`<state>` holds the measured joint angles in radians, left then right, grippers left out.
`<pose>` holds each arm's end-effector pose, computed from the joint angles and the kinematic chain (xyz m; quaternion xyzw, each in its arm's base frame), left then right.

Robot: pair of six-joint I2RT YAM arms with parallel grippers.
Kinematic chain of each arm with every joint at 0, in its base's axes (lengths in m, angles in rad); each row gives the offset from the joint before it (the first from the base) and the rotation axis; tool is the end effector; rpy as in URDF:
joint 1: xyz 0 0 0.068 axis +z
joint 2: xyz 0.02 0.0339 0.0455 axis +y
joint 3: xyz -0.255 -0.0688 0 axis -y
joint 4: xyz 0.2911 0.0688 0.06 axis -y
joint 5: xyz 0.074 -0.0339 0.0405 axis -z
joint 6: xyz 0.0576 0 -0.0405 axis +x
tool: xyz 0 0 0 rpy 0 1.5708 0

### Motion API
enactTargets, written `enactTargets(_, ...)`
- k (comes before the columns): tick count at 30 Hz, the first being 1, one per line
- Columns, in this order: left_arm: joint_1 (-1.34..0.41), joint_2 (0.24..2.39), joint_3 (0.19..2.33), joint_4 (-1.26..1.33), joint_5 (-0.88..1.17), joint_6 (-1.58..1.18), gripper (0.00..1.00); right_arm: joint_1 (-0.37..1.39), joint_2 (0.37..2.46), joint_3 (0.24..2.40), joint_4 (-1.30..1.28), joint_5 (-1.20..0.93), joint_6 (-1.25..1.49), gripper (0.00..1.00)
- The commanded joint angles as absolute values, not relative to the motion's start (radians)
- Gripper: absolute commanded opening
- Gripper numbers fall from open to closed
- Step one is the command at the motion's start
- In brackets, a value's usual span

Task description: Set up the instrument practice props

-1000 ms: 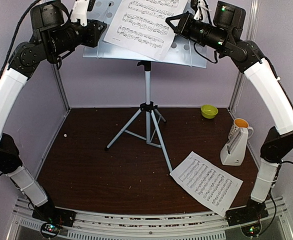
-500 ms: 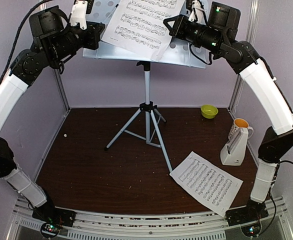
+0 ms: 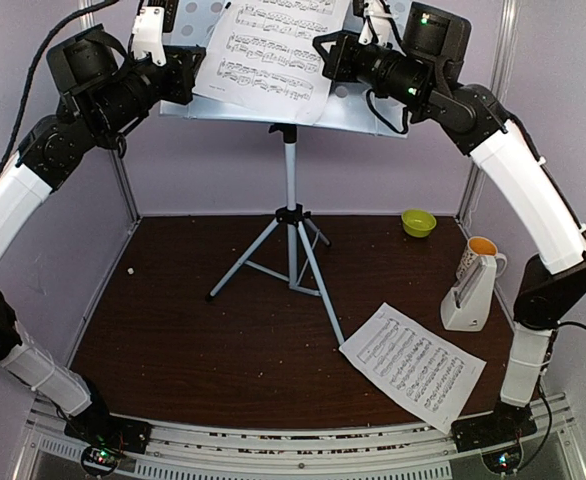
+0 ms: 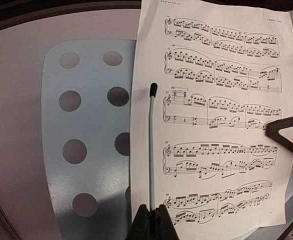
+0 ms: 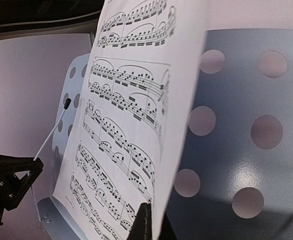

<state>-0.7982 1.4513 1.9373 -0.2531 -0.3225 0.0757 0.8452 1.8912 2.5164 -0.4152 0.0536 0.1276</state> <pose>0.2533 -0.2337 0.5854 0.1449 0.6079 -0.1805 0.7595 0.2876 0.3195 0.6020 -0.2013 0.5961 0.3483 0.6948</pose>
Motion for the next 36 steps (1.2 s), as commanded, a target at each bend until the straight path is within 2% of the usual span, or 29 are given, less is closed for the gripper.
enactTargets(1,-0.793,1.431,1.935,-0.167,-0.270,0.105,0.00,0.883,1.904,2.543,-0.348,0.095,0.002,0.02)
enactTargets(14,-0.794,1.419,1.905,-0.158,-0.238,0.096,0.00,0.920,1.949,2.546,-0.247,0.065,-0.090,0.07)
enactTargets(17,-0.793,1.420,1.902,-0.156,-0.231,0.094,0.00,0.926,1.956,2.546,-0.224,0.064,-0.091,0.06)
enactTargets(21,-0.794,1.420,1.899,-0.149,-0.220,0.090,0.00,0.931,1.969,2.546,-0.185,0.059,-0.087,0.00)
enactTargets(36,-0.795,1.411,1.892,-0.140,-0.198,0.084,0.00,0.941,2.039,2.568,-0.061,-0.022,-0.017,0.00)
